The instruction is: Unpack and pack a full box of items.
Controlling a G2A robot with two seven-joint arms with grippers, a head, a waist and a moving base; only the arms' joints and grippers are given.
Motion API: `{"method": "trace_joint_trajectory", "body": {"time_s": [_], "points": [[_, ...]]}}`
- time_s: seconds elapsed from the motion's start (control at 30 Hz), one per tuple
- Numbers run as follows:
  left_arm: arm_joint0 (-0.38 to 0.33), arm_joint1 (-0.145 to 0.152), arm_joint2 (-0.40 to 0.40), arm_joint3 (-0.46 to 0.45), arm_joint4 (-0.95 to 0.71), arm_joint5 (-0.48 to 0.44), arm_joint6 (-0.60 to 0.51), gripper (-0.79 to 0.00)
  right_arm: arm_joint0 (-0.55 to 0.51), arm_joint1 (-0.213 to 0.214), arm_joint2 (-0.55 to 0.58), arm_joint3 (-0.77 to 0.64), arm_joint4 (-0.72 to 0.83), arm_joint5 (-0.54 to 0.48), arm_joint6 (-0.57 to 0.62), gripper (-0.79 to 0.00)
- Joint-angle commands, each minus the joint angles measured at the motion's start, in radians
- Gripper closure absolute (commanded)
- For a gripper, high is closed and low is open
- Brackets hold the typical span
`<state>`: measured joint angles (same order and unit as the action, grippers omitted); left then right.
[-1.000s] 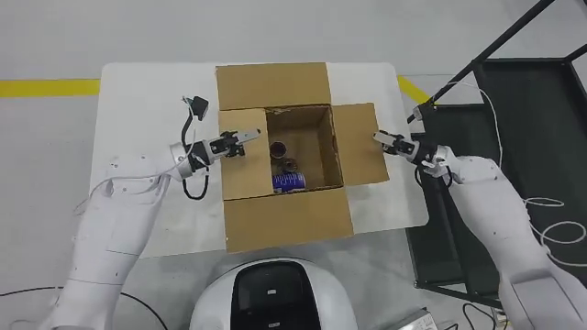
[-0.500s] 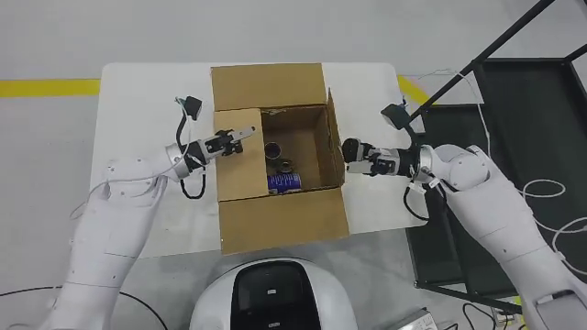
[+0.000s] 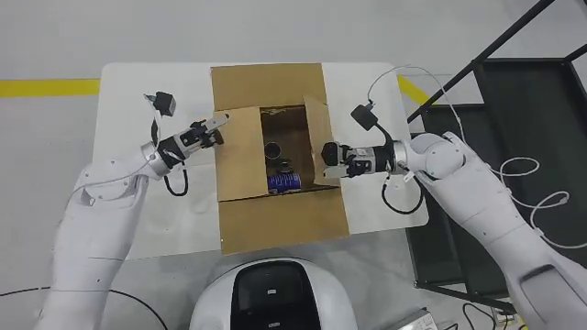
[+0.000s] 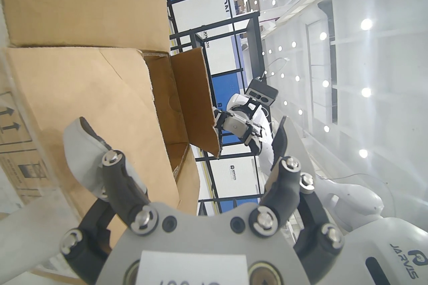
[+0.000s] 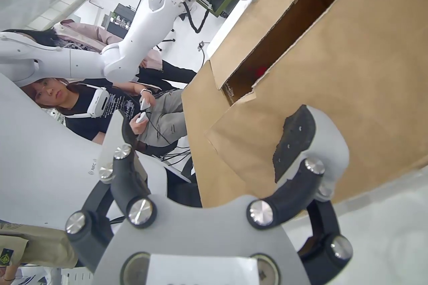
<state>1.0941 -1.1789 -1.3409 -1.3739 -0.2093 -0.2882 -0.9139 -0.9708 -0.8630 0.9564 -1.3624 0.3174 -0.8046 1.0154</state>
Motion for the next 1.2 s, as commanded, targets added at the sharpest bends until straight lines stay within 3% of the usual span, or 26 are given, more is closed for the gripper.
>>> {"method": "trace_joint_trajectory", "body": {"time_s": [0.0, 0.47, 0.63, 0.9, 1.17], "points": [[0.005, 0.004, -0.020, 0.003, -0.022, 0.001, -0.010, -0.785, 0.007, -0.003, -0.010, 0.012, 0.003, -0.003, -0.003, -0.785], [0.010, 0.008, -0.037, 0.003, -0.048, -0.001, -0.020, -0.785, 0.009, -0.005, -0.012, 0.014, 0.006, 0.002, -0.012, -0.785], [0.010, 0.008, -0.037, 0.003, -0.048, -0.001, -0.020, -0.785, 0.030, -0.022, -0.051, -0.035, -0.062, 0.118, -0.056, -0.785], [0.010, 0.008, -0.037, 0.003, -0.048, -0.001, -0.020, -0.785, 0.115, -0.077, -0.170, 0.009, -0.168, 0.262, -0.083, -0.785], [0.010, 0.008, -0.037, 0.003, -0.048, -0.001, -0.020, -0.785, 0.090, -0.074, -0.138, 0.000, -0.124, 0.202, -0.062, -0.785]]}}
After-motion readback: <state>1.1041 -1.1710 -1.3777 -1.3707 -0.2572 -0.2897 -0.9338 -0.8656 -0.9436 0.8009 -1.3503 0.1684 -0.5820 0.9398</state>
